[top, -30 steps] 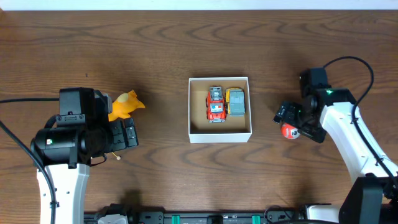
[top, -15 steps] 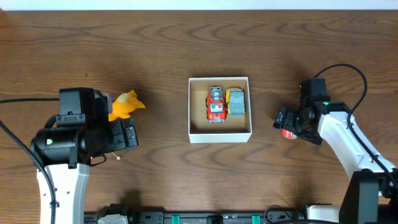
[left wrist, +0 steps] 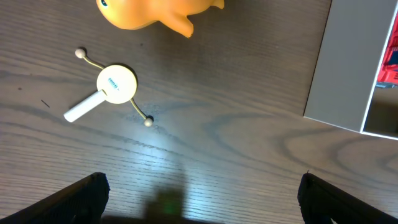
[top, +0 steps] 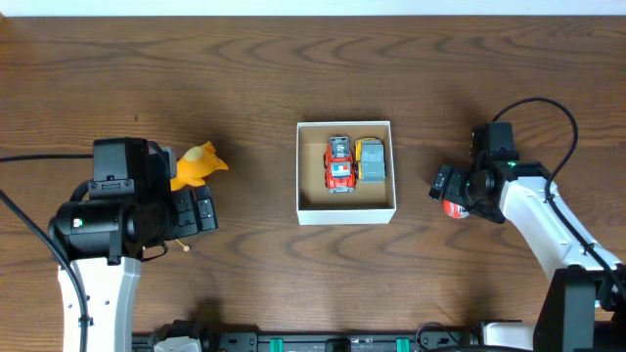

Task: Pack container
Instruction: 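Move right gripper down to the red-grey ball and grasp it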

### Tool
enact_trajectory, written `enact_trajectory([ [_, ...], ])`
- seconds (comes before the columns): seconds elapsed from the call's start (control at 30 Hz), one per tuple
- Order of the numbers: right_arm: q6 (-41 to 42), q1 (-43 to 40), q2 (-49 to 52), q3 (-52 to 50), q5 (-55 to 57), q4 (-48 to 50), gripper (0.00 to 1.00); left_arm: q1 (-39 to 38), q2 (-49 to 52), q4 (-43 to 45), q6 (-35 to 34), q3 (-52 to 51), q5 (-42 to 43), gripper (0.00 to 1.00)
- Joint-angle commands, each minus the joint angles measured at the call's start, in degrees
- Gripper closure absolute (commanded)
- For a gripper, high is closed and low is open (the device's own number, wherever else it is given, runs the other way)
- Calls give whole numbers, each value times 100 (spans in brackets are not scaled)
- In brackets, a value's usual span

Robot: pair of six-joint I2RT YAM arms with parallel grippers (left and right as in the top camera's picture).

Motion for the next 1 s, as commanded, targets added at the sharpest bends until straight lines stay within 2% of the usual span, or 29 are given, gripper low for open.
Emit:
enact_trajectory([
  [0.0,-98,-37,48,-111,212,13,2,24,7,-46,-52,103,-9,2],
  [0.47,-31,-37,72,-219,518,81,6,24,7,-87,-55,103,-9,2],
  [0.6,-33,-37,72,-273,520,103,13,24,7,-98,-52,103,-9,2],
  [0.97,11,-37,72,-584,516,247,48,24,7,-98,-52,103,-9,2],
])
